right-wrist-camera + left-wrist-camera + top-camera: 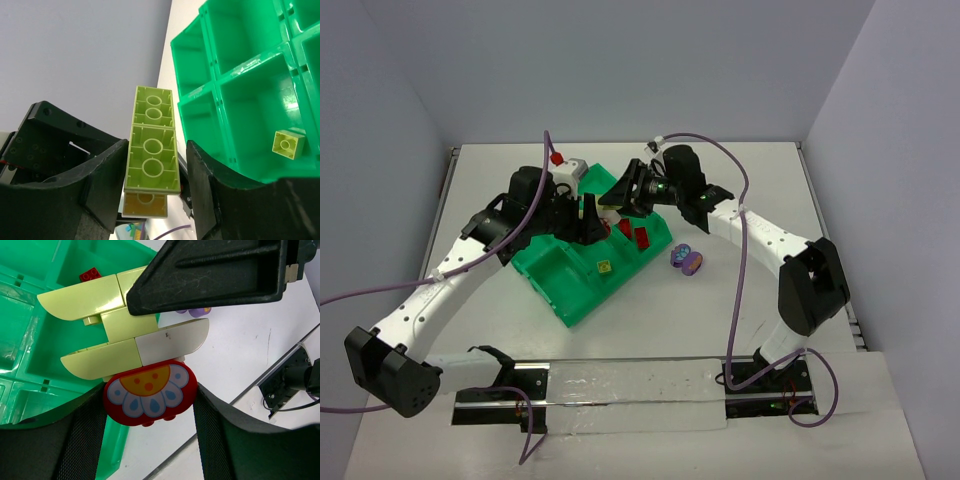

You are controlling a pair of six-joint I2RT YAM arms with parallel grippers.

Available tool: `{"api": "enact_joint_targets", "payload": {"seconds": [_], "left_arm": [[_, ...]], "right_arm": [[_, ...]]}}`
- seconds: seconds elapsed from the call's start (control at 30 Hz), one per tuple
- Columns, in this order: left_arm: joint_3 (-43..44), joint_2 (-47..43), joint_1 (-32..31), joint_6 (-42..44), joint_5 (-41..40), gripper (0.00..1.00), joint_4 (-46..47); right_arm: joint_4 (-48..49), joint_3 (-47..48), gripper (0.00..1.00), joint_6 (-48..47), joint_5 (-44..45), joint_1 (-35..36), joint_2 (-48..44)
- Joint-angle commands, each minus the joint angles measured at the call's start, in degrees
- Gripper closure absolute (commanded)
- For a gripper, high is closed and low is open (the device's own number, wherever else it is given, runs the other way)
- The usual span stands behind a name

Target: Sort the legos into containers by color

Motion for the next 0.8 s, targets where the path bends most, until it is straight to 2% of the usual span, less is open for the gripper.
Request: {"api": "enact_joint_targets", "payload": {"seconds": [0.0,0.3,0.43,0.67,0.77], "left_arm": [[0.1,-1.6,-0.4,1.2,-0.3,1.0,3.7],[-2.2,-2.7,-0.4,1.3,-1.7,1.0,4.3],[-2.7,-3.1,-0.4,1.4,-2.0,1.0,4.8],[-2.6,-3.4,-0.4,1.5,-2.3,1.0,4.7],[-2.9,-3.6,-0.4,1.6,-2.8,1.0,4.7]], "right_arm": [[4.4,-0.9,0.43,1.4,0.6,-0.5,-1.5],[6.7,-2.3,0.4,3.4,-0.2,-1.1,-2.7],[6.5,-2.1,0.44,3.3,-0.2,-1.1,-3.2],[7.0,-2.3,0.67,3.6,-0.9,-1.2,-2.9],[7.3,-2.6,0.82,3.8,-0.7,-1.1,-3.0]]}}
